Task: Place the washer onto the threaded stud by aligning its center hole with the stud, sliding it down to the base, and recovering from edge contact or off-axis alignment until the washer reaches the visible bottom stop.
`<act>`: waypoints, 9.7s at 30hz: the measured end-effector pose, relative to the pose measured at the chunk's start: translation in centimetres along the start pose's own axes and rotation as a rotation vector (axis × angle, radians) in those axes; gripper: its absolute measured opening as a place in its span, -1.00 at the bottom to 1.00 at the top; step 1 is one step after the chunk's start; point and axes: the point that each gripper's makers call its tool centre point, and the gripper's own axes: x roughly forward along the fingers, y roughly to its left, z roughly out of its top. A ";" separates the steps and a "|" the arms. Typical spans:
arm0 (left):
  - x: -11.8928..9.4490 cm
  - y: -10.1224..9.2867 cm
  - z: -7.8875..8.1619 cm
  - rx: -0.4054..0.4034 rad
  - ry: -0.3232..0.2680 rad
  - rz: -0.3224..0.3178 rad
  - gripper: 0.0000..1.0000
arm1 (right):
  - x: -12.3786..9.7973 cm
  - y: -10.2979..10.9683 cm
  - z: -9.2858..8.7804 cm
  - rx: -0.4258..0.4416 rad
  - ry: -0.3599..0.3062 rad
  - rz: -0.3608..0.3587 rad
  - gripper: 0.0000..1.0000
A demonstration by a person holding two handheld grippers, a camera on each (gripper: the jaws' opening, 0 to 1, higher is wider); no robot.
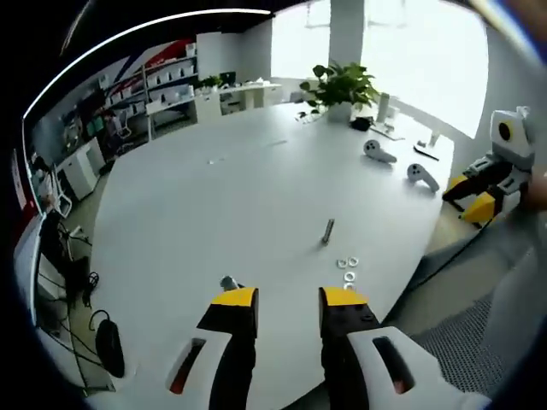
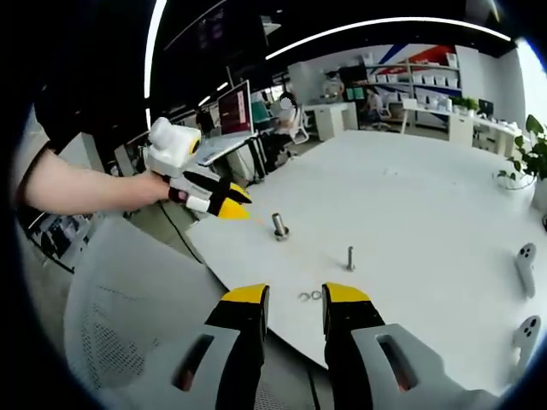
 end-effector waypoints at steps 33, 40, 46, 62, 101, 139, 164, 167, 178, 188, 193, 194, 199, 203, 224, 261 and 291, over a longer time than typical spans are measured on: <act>-8.1 -3.4 2.4 0.026 -0.318 -0.139 -0.52 | -0.6 -3.5 -2.0 -0.052 0.124 -0.212 -0.44; -8.4 -4.3 1.8 0.056 -0.345 -0.168 -0.60 | -0.5 -3.6 -2.7 -0.043 0.158 -0.228 -0.44; -8.1 -5.7 1.7 0.083 -0.331 -0.215 -0.57 | -0.7 -4.0 -2.9 -0.047 0.168 -0.243 -0.46; -8.3 -6.1 1.5 0.090 -0.333 -0.245 -0.58 | -0.8 -4.2 -3.0 -0.018 0.169 -0.256 -0.45; -8.9 -4.6 1.7 0.099 -0.365 -0.183 -0.59 | 8.8 -2.2 -4.6 -0.211 0.422 -0.086 -0.46; -8.6 -4.1 1.6 0.093 -0.354 -0.164 -0.59 | 11.8 -3.0 -11.6 -0.173 0.595 -0.080 -0.46; -8.2 -4.1 1.0 0.106 -0.322 -0.161 -0.60 | 14.5 -6.0 -10.2 -0.326 0.673 -0.082 -0.55; -8.1 -3.9 0.9 0.097 -0.318 -0.159 -0.60 | 14.8 -5.6 -10.5 -0.324 0.683 -0.066 -0.61; -7.9 -4.0 0.6 0.112 -0.300 -0.149 -0.60 | 15.2 -5.9 -10.2 -0.381 0.797 -0.017 -0.65; -7.8 -3.8 0.4 0.113 -0.286 -0.140 -0.60 | 15.3 -5.8 -10.3 -0.456 0.915 0.000 -0.68; -7.7 -3.7 0.3 0.119 -0.282 -0.132 -0.60 | 15.2 -5.7 -10.3 -0.501 0.916 0.022 -0.68; -7.7 -3.7 0.2 0.120 -0.280 -0.131 -0.60 | 15.2 -5.7 -10.3 -0.498 0.919 0.020 -0.68; -7.6 -3.8 0.2 0.126 -0.273 -0.130 -0.60 | 15.4 -5.6 -10.4 -0.546 1.007 -0.044 -0.68; -7.6 -3.7 0.1 0.128 -0.269 -0.126 -0.60 | 15.7 -5.6 -10.4 -0.655 1.075 -0.071 -0.70; -8.0 -3.6 0.6 0.121 -0.298 -0.124 -0.61 | 15.0 -5.9 -10.3 -0.386 0.740 -0.111 -0.72; -8.0 -3.7 0.8 0.118 -0.309 -0.139 -0.62 | 13.3 -7.7 -5.0 -0.333 0.599 -0.144 -0.74; -7.9 -3.5 0.7 0.114 -0.299 -0.133 -0.62 | 15.2 -8.1 -1.3 -0.409 0.576 -0.108 -0.73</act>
